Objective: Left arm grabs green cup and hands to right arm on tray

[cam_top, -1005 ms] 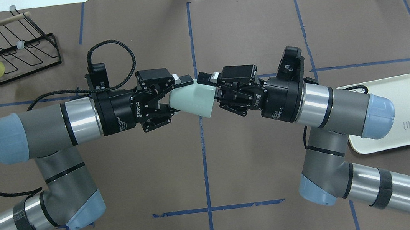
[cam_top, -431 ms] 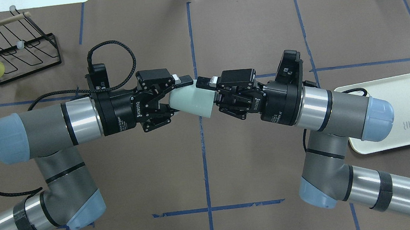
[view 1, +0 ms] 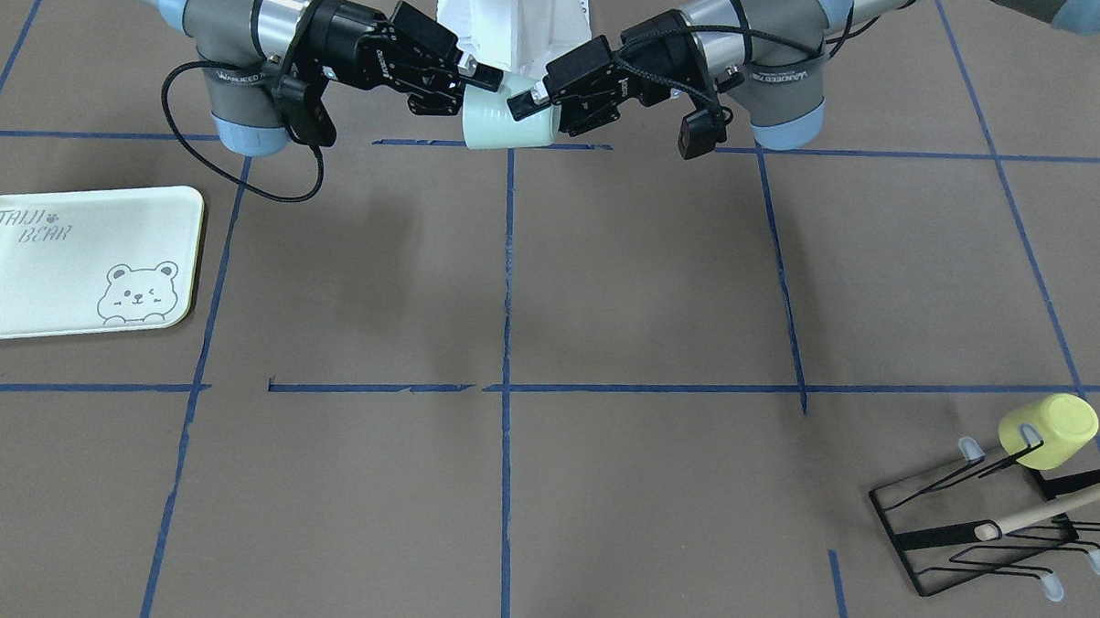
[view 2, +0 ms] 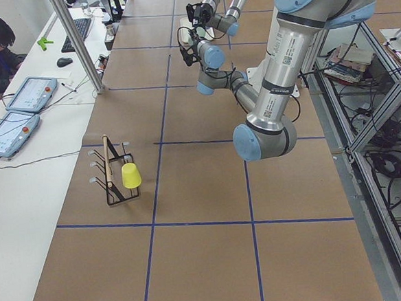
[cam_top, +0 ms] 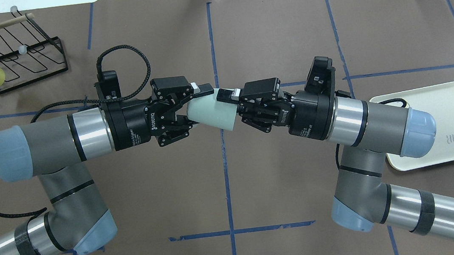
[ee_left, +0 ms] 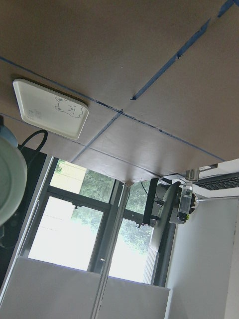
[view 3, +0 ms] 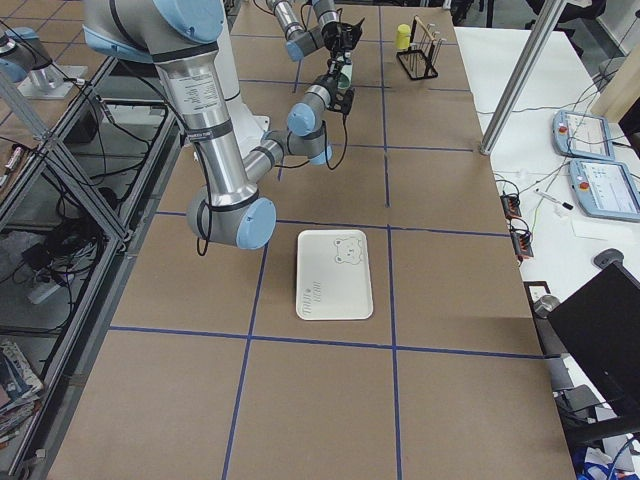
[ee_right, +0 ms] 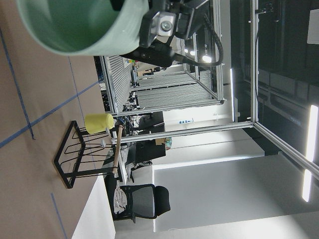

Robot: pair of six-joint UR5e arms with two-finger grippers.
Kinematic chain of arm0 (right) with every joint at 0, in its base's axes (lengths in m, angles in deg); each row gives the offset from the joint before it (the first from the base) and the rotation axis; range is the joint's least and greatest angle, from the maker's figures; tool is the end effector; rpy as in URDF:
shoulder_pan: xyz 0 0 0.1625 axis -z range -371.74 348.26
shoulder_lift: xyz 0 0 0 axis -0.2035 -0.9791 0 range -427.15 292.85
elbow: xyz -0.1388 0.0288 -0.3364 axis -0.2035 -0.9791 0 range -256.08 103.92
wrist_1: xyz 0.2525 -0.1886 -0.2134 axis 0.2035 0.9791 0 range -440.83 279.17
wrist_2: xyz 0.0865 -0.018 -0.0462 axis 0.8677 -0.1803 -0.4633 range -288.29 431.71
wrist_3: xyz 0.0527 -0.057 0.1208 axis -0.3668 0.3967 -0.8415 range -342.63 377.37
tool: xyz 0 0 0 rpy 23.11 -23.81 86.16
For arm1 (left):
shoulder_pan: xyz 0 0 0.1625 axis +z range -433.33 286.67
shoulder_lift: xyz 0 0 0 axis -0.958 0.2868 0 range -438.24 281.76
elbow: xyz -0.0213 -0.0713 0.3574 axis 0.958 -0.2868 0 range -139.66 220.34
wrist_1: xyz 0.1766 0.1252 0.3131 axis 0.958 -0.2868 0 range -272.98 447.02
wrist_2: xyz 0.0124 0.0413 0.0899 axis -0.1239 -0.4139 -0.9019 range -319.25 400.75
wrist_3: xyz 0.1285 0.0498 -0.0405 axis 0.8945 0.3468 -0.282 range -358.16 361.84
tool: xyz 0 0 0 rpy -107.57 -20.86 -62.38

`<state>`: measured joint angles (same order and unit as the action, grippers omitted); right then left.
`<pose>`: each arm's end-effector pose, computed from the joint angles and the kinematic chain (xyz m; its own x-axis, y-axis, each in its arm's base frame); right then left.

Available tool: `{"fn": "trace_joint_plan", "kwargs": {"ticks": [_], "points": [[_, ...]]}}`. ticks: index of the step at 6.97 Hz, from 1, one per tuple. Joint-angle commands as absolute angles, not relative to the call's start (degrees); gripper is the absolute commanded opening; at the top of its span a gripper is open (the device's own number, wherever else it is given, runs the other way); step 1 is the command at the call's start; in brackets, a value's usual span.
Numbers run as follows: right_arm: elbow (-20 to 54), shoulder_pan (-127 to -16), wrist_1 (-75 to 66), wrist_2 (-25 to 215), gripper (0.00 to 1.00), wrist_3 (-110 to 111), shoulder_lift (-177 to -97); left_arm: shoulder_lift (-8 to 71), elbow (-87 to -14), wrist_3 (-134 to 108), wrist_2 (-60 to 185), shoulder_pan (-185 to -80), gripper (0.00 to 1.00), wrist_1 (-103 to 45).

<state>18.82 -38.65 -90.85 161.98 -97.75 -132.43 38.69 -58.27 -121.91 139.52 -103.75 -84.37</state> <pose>-0.3943 -0.3489 0.1495 -0.7058 0.1177 0.6985 -0.1655 0.9314 -0.3241 0.4065 -0.3679 0.1275 -0.5377 -0.3211 -0.7796 0.1016 0.8933 -0.4379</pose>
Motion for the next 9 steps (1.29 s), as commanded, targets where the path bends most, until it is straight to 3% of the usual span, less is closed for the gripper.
{"fn": "trace_joint_plan", "kwargs": {"ticks": [1, 2, 9], "points": [[18.9, -38.6, -91.0, 162.1, 0.02, -97.4, -132.5, 38.6, -58.3, -121.6, 139.5, -103.7, 0.77, -84.2], [19.0, -38.6, -91.1, 162.1, 0.00, -97.4, -132.5, 38.6, -58.2, -121.4, 139.5, -103.7, 1.00, -84.0], [18.8, -39.7, -90.3, 166.6, 0.00, -96.8, -133.7, 38.8, -53.6, -119.0, 139.5, -109.4, 1.00, -80.4]]}}
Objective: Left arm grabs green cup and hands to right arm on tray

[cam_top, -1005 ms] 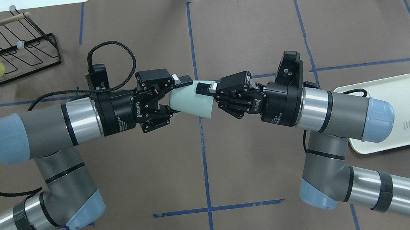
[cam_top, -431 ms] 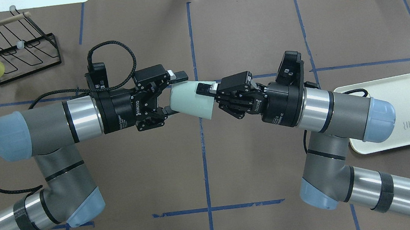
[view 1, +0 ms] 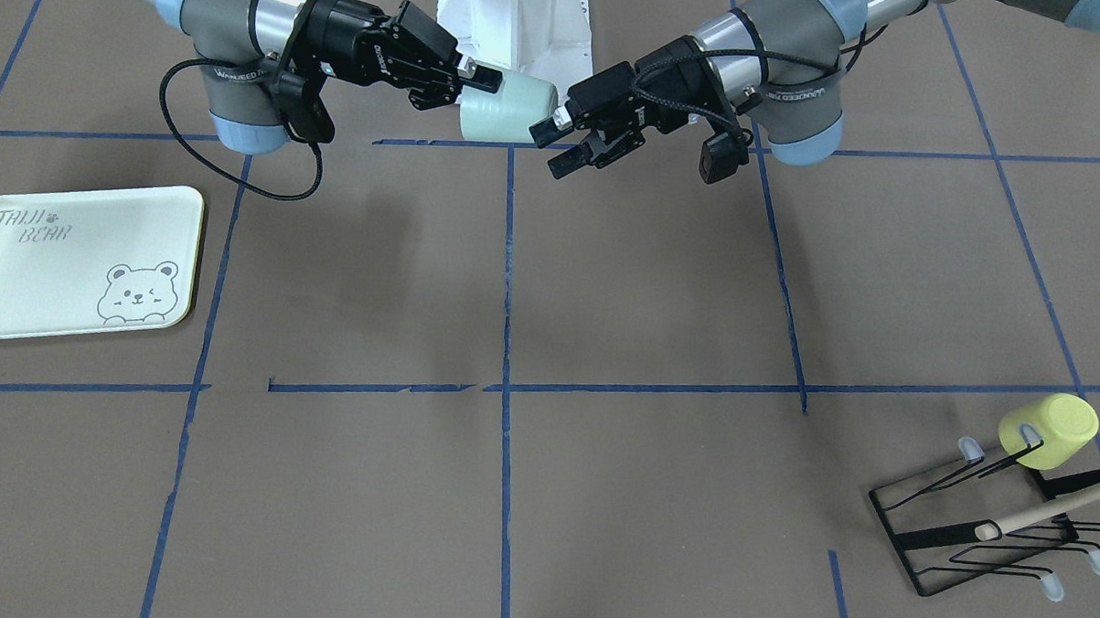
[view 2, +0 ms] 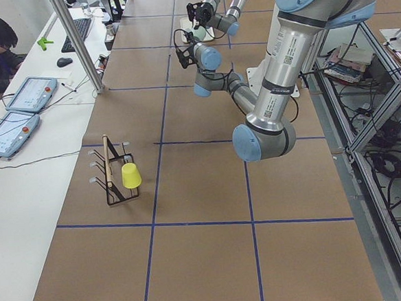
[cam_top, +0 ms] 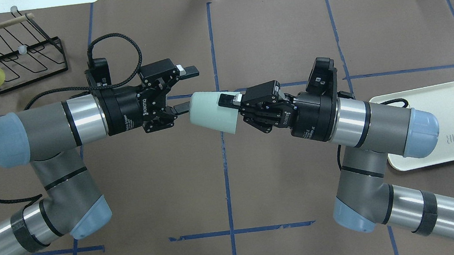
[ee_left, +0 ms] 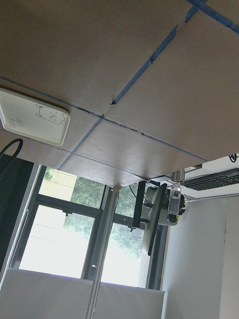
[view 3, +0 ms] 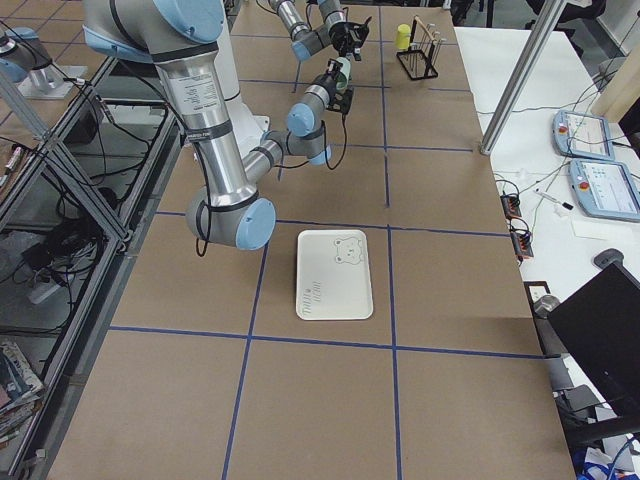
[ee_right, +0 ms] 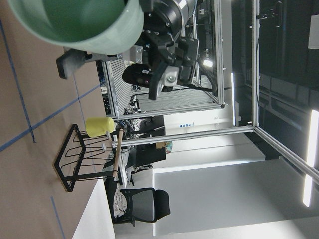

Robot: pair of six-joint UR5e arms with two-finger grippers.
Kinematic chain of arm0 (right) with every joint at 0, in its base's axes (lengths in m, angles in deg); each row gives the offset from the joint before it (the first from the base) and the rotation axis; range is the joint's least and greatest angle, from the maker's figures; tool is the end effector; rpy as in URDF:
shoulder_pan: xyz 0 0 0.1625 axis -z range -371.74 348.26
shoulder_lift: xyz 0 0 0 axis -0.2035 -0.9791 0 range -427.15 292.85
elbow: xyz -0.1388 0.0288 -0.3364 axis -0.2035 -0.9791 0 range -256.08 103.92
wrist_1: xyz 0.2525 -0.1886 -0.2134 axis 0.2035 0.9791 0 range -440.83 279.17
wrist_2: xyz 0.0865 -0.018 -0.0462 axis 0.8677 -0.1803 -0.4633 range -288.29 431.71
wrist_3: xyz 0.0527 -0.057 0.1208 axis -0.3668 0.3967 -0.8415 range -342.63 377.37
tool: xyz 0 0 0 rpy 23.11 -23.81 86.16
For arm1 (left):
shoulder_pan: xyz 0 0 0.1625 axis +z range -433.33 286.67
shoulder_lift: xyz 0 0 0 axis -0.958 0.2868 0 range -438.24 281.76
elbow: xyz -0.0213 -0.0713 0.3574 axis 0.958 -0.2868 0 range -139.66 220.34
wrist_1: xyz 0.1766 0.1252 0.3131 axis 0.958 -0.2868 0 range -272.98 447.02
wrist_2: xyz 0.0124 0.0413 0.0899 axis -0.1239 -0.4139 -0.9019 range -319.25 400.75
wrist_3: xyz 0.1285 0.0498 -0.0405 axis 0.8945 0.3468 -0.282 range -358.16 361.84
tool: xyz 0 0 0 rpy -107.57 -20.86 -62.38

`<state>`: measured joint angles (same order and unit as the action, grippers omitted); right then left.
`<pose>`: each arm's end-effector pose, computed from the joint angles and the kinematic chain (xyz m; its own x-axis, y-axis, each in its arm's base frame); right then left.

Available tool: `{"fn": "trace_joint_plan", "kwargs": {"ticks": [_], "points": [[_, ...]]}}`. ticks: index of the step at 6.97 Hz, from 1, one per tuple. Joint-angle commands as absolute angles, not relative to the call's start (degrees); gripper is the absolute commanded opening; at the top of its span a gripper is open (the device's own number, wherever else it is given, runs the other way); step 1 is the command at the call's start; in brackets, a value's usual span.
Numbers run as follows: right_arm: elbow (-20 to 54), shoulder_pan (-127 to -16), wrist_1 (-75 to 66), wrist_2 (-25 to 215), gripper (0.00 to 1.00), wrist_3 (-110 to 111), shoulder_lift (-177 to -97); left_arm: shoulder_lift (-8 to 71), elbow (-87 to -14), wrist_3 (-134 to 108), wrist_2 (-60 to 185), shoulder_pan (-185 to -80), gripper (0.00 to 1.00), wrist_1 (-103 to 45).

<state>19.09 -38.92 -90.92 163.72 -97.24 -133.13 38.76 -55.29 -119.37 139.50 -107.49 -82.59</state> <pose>-0.3931 -0.3460 0.1540 -0.6921 0.1123 0.7130 -0.1587 0.9400 -0.3021 0.4005 -0.4065 0.1495 -0.4951 -0.2830 -0.8214 0.2127 0.8772 -0.4304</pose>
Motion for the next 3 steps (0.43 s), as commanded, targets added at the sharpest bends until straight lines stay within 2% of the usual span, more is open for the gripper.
{"fn": "trace_joint_plan", "kwargs": {"ticks": [1, 3], "points": [[19.0, -41.3, -86.8, 168.6, 0.00, -95.0, -134.4, 38.7, -53.1, -112.9, 139.5, -110.5, 1.00, -75.3], [19.2, -47.1, -72.4, 177.5, 0.00, -90.4, -134.4, 37.7, -53.4, -97.6, 141.5, -112.5, 1.00, -60.1]]}}
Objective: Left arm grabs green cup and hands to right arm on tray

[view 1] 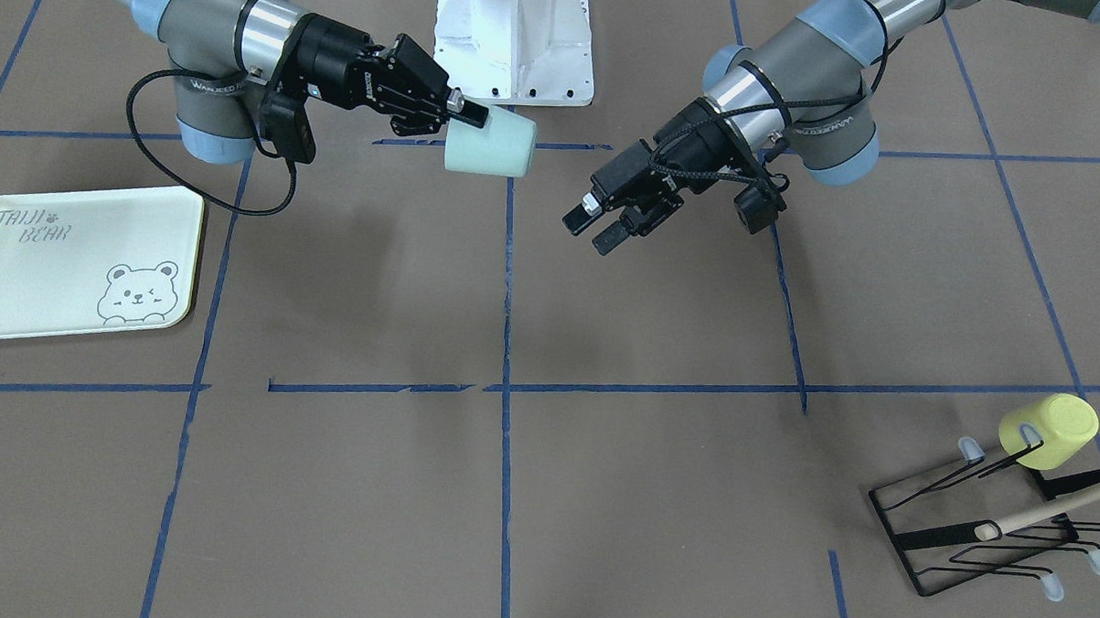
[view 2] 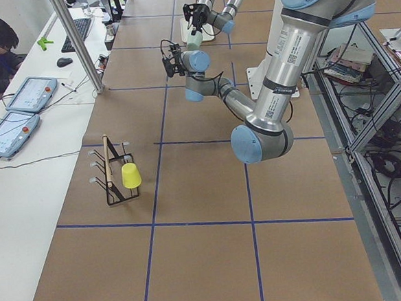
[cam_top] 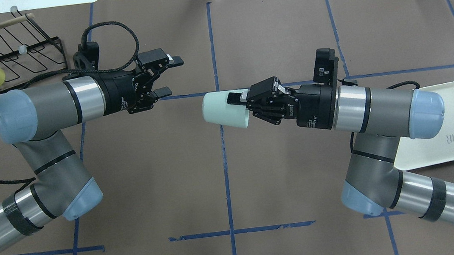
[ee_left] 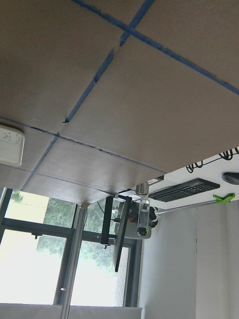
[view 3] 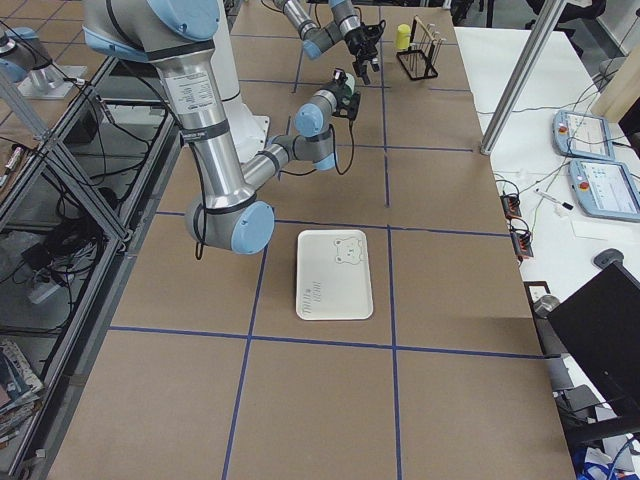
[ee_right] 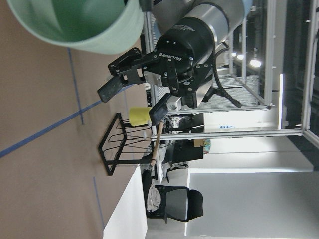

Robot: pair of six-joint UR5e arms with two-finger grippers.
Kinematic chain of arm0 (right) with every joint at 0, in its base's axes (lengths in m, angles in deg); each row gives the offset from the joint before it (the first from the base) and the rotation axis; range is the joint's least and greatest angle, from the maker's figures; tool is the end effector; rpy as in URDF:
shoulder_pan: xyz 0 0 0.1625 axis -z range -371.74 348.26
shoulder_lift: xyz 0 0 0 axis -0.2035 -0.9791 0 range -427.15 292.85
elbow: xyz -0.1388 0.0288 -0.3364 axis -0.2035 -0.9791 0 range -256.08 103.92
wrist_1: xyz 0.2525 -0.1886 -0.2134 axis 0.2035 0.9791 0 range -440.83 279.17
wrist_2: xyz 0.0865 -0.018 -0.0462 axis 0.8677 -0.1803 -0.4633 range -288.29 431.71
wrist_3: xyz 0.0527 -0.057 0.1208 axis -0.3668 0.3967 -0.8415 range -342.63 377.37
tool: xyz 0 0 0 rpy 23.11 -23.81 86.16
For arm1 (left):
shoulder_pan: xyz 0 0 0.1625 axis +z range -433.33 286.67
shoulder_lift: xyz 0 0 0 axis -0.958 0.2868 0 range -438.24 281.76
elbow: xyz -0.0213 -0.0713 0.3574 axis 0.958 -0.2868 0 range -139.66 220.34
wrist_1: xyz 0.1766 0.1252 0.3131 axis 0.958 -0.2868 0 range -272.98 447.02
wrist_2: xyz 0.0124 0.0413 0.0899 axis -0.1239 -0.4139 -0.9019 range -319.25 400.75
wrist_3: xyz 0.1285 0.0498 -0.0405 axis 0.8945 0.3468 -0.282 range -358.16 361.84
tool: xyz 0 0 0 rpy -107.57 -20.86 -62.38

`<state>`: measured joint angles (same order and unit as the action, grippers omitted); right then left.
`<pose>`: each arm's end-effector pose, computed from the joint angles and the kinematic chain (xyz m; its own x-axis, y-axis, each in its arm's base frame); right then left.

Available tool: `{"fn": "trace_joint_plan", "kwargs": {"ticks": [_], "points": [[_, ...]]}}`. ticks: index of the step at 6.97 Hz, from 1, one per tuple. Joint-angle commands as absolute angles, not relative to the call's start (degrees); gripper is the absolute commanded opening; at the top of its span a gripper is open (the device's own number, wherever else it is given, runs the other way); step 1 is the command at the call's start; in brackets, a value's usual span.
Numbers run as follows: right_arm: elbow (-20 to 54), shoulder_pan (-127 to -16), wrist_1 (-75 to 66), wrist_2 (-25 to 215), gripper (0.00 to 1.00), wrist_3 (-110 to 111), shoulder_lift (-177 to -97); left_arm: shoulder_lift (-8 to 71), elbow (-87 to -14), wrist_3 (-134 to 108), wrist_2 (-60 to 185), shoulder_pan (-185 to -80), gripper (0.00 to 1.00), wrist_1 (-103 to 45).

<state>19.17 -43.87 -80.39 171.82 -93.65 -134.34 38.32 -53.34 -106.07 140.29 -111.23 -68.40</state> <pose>-0.3957 -0.3762 0.1774 -0.5070 0.0984 0.8563 -0.2251 0.9439 -0.2418 0.4080 -0.4564 0.1963 -0.2204 -0.2128 -0.9519 0.4286 0.8555 -0.2905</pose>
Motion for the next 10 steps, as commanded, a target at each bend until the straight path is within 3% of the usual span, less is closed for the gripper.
{"fn": "trace_joint_plan", "kwargs": {"ticks": [1, 3, 6, 10], "points": [[19.4, -51.9, -63.4, 184.1, 0.00, -87.1, -134.3, 35.2, -53.9, -88.0, 145.3, -115.1, 1.00, -53.5], [21.4, -58.6, -45.8, 193.8, 0.00, -78.8, -133.9, 30.8, -54.1, -73.9, 154.2, -123.5, 1.00, -45.9], [30.5, -65.7, -13.2, 200.8, 0.00, -55.5, -135.6, 22.5, -57.1, -42.6, 164.8, -137.1, 1.00, -31.6], [41.1, -71.9, 17.7, 200.6, 0.00, -22.7, -141.4, 22.0, -58.5, 6.7, 166.4, -153.5, 1.00, 2.9]]}}
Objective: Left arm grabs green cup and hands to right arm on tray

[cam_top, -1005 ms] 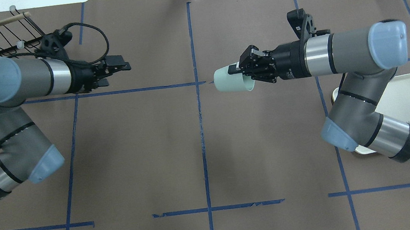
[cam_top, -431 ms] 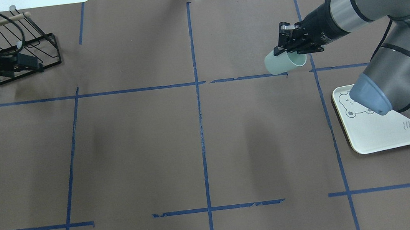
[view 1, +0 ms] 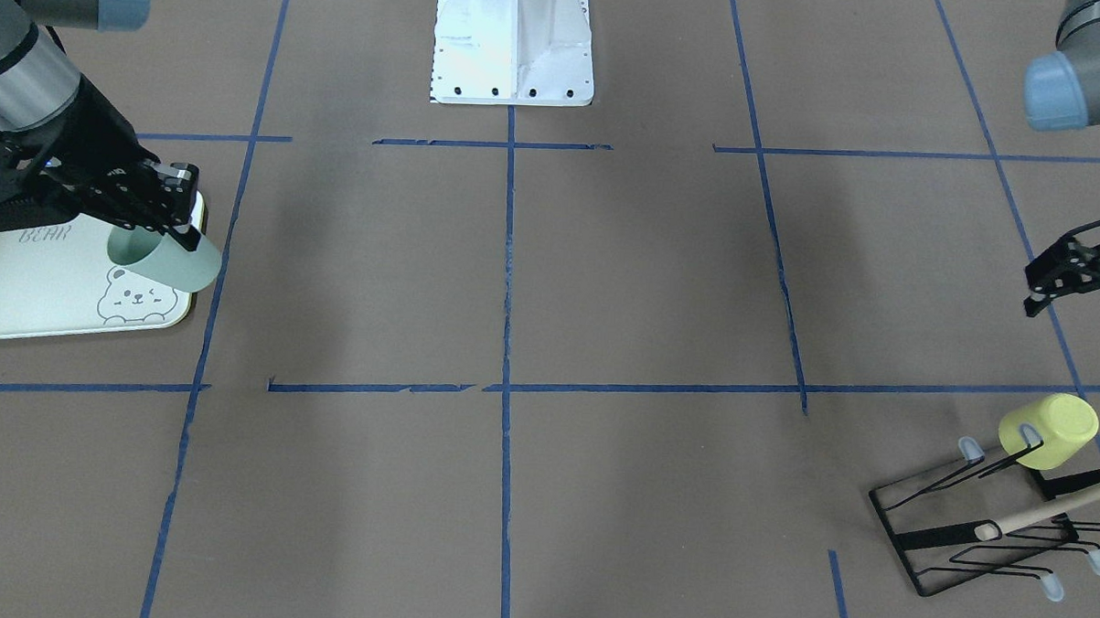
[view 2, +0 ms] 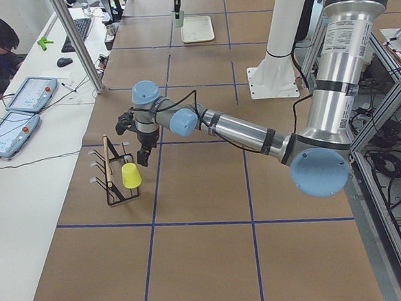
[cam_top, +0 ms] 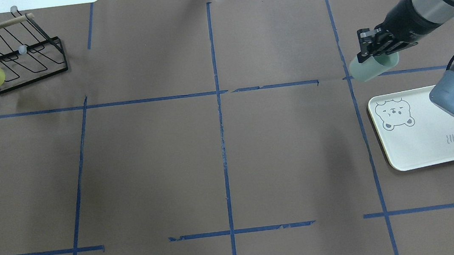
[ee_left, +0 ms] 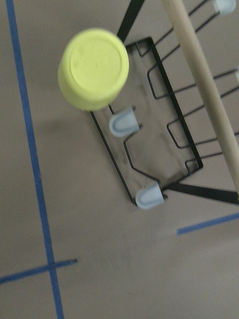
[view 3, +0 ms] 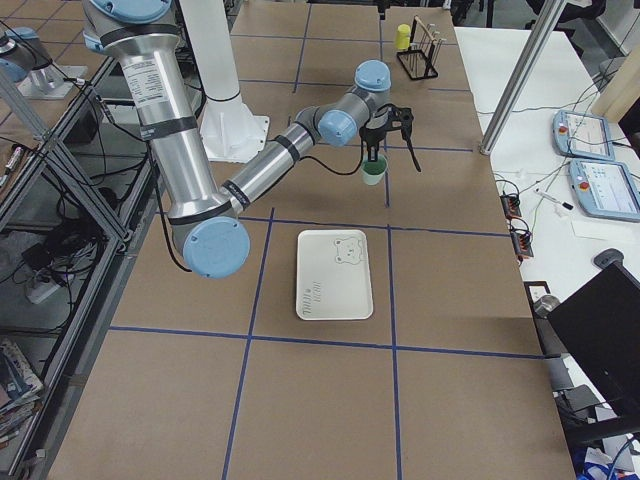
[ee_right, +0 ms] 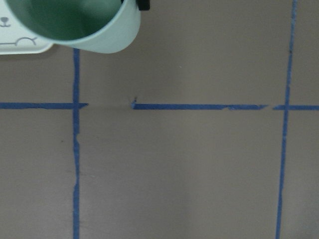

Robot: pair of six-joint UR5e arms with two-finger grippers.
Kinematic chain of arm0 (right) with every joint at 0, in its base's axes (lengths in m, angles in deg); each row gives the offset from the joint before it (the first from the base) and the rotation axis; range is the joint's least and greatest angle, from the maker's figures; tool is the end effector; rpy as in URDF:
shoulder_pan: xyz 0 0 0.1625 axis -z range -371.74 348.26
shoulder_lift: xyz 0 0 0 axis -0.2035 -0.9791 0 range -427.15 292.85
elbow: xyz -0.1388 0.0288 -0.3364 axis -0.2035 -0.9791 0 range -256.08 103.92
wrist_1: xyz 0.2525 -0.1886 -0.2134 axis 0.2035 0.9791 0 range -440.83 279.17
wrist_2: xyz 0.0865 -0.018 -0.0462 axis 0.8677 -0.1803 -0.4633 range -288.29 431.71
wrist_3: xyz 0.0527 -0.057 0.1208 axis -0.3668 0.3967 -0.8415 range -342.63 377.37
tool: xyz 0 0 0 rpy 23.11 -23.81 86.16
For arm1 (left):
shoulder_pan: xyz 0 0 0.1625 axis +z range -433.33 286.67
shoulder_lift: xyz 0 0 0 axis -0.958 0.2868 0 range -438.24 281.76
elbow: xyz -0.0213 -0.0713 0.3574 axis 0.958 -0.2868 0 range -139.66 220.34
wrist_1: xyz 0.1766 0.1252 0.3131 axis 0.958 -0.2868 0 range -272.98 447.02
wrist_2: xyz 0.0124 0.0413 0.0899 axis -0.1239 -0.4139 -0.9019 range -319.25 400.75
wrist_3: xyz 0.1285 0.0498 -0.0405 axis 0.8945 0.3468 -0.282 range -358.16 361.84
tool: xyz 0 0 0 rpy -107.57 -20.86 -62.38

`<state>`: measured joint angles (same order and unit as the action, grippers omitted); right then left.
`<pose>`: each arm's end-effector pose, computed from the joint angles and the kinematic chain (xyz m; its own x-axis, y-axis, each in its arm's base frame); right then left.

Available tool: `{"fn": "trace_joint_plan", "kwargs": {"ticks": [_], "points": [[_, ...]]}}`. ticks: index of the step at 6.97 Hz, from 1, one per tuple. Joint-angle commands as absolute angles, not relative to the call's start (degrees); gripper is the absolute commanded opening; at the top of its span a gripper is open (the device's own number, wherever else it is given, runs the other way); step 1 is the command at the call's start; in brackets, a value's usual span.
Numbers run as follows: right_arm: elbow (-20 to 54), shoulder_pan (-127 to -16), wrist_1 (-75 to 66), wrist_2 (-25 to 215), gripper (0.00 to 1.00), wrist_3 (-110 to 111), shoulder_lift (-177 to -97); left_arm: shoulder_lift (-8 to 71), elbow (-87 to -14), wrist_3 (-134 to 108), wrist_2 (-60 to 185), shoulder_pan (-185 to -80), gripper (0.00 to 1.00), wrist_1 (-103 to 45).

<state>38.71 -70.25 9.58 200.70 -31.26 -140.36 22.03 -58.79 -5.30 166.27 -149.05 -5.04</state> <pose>-0.2353 -0.4664 0.2937 0.5902 -0.0202 0.8070 -0.0750 0.9940 0.0797 0.0841 -0.5326 0.4755 0.7592 0.2915 -0.5819 -0.1363 0.9455 0.2957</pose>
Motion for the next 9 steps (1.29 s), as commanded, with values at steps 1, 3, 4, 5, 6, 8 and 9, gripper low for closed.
{"fn": "trace_joint_plan", "kwargs": {"ticks": [1, 3, 4, 5, 6, 8, 9], "points": [[42.9, -72.3, 17.3, 200.0, 0.00, -16.5, -146.9, 21.3, -58.3, 7.1, 166.8, -155.8, 1.00, 5.3], [43.1, -76.1, 12.5, 200.3, 0.00, -8.6, -155.9, 13.5, -57.5, 7.2, 174.7, -160.1, 1.00, 3.4], [42.8, -76.3, 7.9, 200.3, 0.00, -9.0, -159.9, 9.1, -58.5, 7.5, 176.2, -162.2, 1.00, 1.4], [42.5, -76.3, 4.5, 200.3, 0.00, -9.3, -162.7, 5.6, -58.7, 7.6, 176.2, -162.8, 1.00, -1.1], [41.7, -76.2, 1.1, 200.2, 0.00, -9.4, -166.1, 3.0, -60.1, 7.5, 176.1, -163.4, 1.00, -3.1], [36.6, -76.1, -8.5, 199.7, 0.00, -14.1, -167.6, 2.6, -60.7, 7.3, 176.1, -163.4, 1.00, -3.1], [34.5, -75.4, -13.4, 198.4, 0.00, -17.1, -167.7, 2.5, -60.9, 7.3, 176.1, -163.4, 1.00, -3.2]]}}
